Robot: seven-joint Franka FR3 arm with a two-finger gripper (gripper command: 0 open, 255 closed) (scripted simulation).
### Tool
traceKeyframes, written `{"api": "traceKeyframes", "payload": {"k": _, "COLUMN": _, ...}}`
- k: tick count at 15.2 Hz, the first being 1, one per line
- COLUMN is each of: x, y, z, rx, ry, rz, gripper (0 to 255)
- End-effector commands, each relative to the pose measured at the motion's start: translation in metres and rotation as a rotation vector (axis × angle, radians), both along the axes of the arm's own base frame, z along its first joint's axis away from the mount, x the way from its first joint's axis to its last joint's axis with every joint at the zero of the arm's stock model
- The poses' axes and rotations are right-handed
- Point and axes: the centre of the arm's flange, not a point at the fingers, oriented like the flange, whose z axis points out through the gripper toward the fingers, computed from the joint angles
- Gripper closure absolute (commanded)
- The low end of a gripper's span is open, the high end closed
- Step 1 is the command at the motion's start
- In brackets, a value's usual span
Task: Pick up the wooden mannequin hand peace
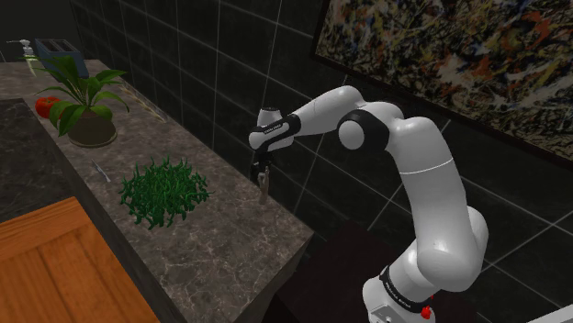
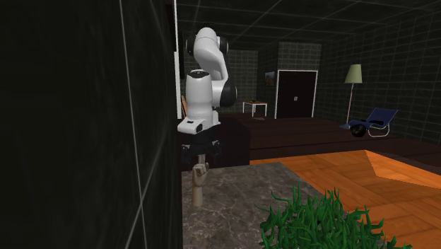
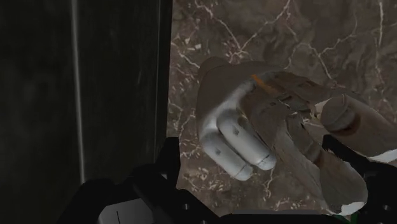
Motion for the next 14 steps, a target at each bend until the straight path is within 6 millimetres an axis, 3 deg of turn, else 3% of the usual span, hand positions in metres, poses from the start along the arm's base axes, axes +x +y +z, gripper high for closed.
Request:
{"api": "traceKeyframes", "payload": {"k": 1, "x": 0.0, "y": -0.001, "z": -0.009, "rx": 0.0, "ry": 0.0, "rz": 0.0, "gripper": 0}}
{"api": "traceKeyframes", "payload": {"k": 2, "x": 0.0, "y": -0.001, "z": -0.009, "rx": 0.0, "ry": 0.0, "rz": 0.0, "gripper": 0}}
{"api": "traceKeyframes", "payload": {"k": 3, "x": 0.0, "y": -0.001, "z": -0.009, "rx": 0.0, "ry": 0.0, "rz": 0.0, "gripper": 255}}
{"api": "traceKeyframes", "payload": {"k": 12, "x": 0.0, "y": -0.001, "z": -0.009, "rx": 0.0, "ry": 0.0, "rz": 0.0, "gripper": 255}}
{"api": "traceKeyframes", "payload": {"k": 14, "x": 0.0, "y": -0.001, "z": 0.002, "rx": 0.0, "ry": 0.0, "rz": 0.0, "gripper": 255}}
